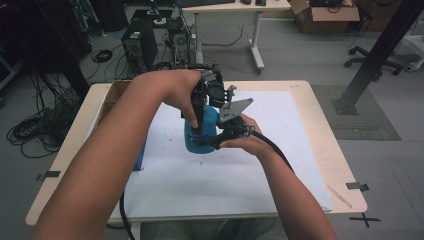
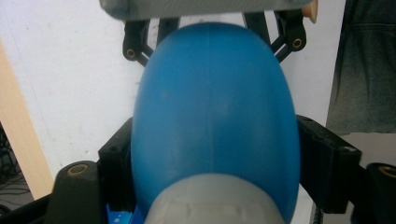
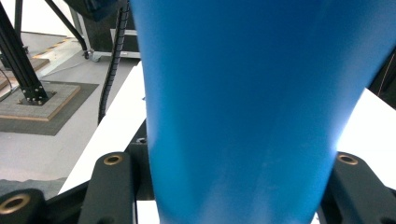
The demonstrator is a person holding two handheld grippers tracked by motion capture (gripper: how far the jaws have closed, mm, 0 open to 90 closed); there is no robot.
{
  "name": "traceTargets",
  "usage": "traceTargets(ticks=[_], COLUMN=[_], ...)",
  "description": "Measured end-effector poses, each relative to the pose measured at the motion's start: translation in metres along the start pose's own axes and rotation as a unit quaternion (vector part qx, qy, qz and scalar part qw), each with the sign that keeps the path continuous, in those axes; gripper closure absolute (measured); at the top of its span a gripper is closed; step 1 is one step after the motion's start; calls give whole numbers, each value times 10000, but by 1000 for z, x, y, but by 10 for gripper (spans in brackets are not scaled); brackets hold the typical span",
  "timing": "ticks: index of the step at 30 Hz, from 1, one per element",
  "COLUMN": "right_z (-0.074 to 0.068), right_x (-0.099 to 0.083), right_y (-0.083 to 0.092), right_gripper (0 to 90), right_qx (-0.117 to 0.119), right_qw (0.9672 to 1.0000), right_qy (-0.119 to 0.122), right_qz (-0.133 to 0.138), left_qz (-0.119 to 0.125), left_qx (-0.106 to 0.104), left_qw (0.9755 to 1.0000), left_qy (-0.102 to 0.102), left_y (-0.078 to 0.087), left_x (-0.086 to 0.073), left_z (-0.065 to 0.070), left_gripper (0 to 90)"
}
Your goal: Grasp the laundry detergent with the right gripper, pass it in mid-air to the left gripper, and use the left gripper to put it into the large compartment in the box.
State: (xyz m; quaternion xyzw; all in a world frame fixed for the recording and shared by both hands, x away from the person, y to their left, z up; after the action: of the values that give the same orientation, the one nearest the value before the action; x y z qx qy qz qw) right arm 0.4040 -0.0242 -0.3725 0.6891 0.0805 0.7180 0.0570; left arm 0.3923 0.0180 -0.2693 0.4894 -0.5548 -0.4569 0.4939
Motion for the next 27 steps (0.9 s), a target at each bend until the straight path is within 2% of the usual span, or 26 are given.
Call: traceTargets(ticks=[27], right_z=[0], right_x=[-2], right_y=[-4], right_gripper=[442], right_qx=[26], right_qw=[10000], right_qy=[28], right_qz=[-22], left_qz=[-55], left_qx=[80], left_qw=[10000], left_qy=[-3], left_y=[-1], left_x=[-3], left_z=[-3], left_gripper=[373])
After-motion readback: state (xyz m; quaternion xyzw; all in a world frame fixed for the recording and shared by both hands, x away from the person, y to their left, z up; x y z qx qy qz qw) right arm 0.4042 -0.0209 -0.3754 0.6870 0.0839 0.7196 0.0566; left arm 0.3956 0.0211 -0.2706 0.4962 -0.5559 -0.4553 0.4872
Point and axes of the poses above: each handheld gripper's, and its own axes: y roughly backward along the jaws, x roughly out of its top, z roughly to its right, the point moved 7 cm from there along -y, roughly forward along the jaws, and after that the axes turned 8 degrees about z, right-handed, at the moved point
